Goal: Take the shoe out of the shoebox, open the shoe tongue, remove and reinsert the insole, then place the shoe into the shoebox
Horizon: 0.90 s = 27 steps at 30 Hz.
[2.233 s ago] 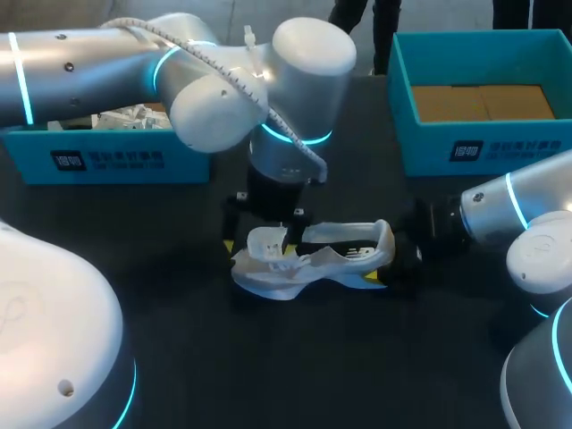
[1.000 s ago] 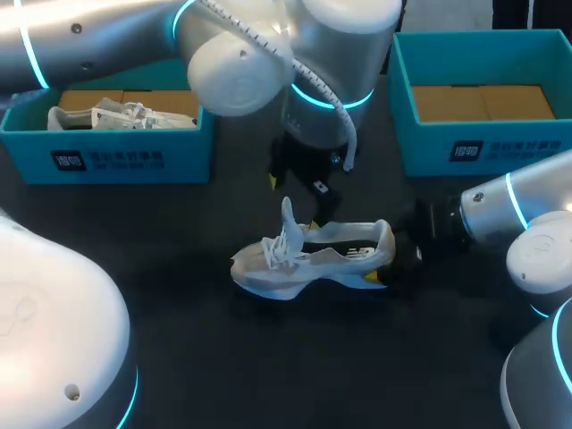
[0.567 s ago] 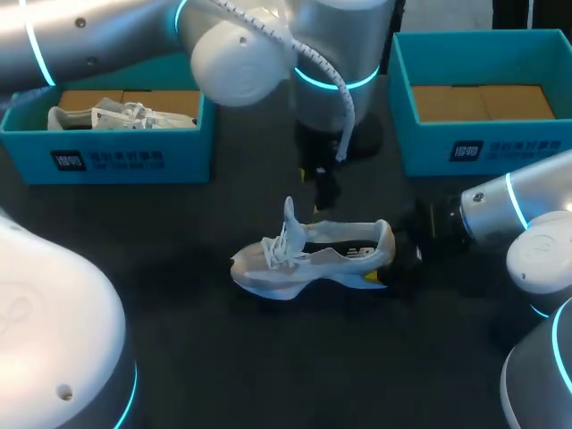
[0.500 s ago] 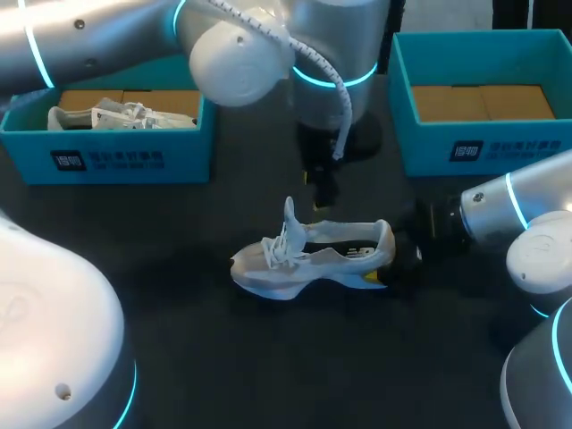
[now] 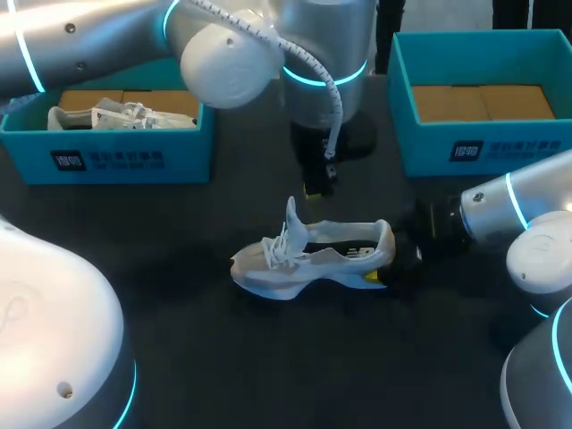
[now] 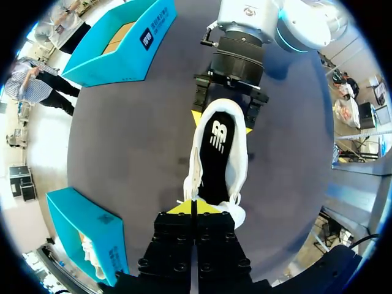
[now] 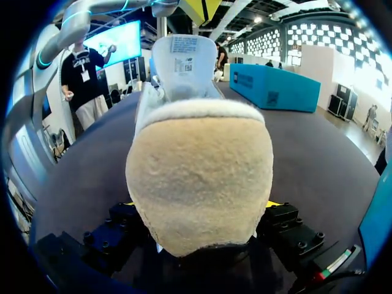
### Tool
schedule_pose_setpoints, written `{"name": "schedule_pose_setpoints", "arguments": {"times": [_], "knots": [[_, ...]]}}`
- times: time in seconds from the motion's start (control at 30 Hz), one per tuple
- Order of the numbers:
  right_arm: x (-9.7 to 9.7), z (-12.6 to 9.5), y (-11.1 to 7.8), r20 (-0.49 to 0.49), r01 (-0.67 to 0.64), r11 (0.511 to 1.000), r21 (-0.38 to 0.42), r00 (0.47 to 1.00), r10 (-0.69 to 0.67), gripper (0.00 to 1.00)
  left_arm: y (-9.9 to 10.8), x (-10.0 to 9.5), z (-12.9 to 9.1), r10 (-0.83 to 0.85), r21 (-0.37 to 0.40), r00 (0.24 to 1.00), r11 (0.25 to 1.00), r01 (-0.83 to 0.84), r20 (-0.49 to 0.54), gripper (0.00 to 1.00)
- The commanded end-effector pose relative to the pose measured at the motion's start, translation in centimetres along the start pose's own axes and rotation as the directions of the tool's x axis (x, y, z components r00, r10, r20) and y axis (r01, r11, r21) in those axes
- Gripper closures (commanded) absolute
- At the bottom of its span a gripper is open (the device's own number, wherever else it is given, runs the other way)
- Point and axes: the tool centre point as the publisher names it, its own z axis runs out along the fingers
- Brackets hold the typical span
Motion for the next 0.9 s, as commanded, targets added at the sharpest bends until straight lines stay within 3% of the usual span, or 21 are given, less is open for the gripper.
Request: {"name": "schedule_pose_setpoints", "arguments": {"times": [0.03, 0.5, 0.9], "knots": [[-0.1, 0.3, 0.0, 0.002, -0.001, 1.0, 0.002, 1.0, 0.001, 1.0, 0.2, 0.0, 0.0, 0.001, 0.004, 1.0, 1.0, -0.001, -0.001, 1.0], [-0.1, 0.3, 0.0, 0.002, -0.001, 1.0, 0.002, 1.0, 0.001, 1.0, 0.2, 0.0, 0.0, 0.001, 0.004, 1.0, 1.0, -0.001, -0.001, 1.0], [-0.1, 0.3, 0.0, 0.002, -0.001, 1.0, 0.002, 1.0, 0.001, 1.0, -1.3, 0.3, 0.9, 0.121, 0.12, 0.981, 0.987, -0.103, -0.152, 1.0]]}}
